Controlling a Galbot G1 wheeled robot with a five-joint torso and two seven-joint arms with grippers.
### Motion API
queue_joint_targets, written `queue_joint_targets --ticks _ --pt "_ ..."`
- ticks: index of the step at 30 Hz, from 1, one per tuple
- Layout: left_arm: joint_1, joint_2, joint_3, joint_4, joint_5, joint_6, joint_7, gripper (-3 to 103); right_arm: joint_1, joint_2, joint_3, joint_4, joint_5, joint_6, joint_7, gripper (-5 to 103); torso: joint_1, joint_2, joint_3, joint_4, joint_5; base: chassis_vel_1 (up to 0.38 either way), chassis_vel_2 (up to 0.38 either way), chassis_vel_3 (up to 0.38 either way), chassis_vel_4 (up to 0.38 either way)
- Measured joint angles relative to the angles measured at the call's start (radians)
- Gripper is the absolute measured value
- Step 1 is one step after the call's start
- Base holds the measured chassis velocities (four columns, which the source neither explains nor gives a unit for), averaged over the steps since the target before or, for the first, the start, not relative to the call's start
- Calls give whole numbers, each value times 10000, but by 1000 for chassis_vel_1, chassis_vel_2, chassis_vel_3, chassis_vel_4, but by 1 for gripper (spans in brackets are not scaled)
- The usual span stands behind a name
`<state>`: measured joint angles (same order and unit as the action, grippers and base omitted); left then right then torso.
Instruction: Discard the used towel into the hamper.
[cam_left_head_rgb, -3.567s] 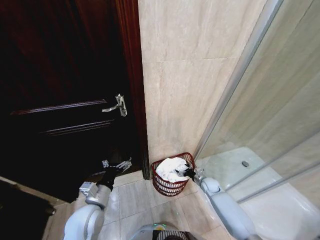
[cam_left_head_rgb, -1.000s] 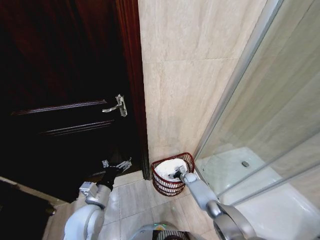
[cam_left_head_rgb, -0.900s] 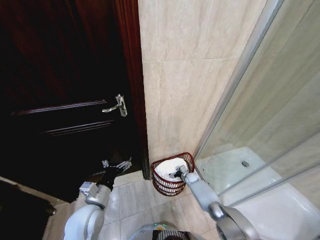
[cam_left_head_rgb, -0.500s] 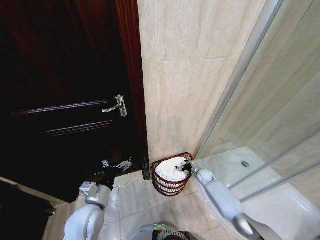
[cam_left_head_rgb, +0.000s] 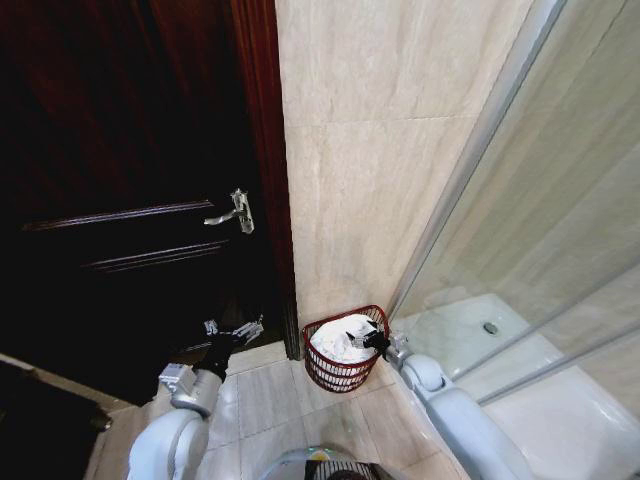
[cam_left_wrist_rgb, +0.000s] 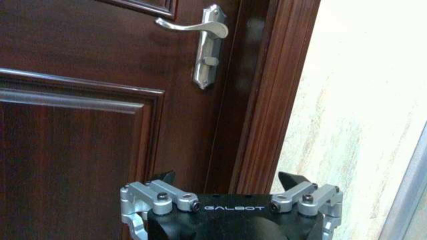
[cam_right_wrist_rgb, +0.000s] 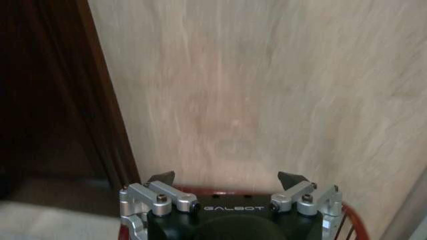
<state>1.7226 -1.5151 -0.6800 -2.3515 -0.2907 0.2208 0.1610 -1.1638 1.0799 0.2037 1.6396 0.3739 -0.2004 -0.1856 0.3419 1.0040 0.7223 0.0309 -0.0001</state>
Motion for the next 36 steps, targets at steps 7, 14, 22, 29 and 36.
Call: queue_joint_targets --ticks 7,14,22,29,36 --pt "1 1 0 0 0 0 0 100 -1610 586 2025 1963 170 328 404 100 0 0 0 0 1 0 0 0 0" --pt "1 0 0 0 0 0 0 100 -3099 1827 3902 3675 -95 957 651 100 -1 0 0 -1 1 0 0 0 0" --pt "1 0 0 0 0 0 0 100 -4493 3442 4982 4962 -914 2212 831 100 -1 1 1 -1 0 0 0 0 0" --pt "0 0 0 0 0 0 0 100 -5681 4044 5426 5668 -1074 2923 760 100 -1 1 1 0 0 0 0 0 0" --pt "0 0 0 0 0 0 0 100 -6670 4262 5358 6726 -979 3275 1202 100 0 1 1 -1 1 0 0 0 0"
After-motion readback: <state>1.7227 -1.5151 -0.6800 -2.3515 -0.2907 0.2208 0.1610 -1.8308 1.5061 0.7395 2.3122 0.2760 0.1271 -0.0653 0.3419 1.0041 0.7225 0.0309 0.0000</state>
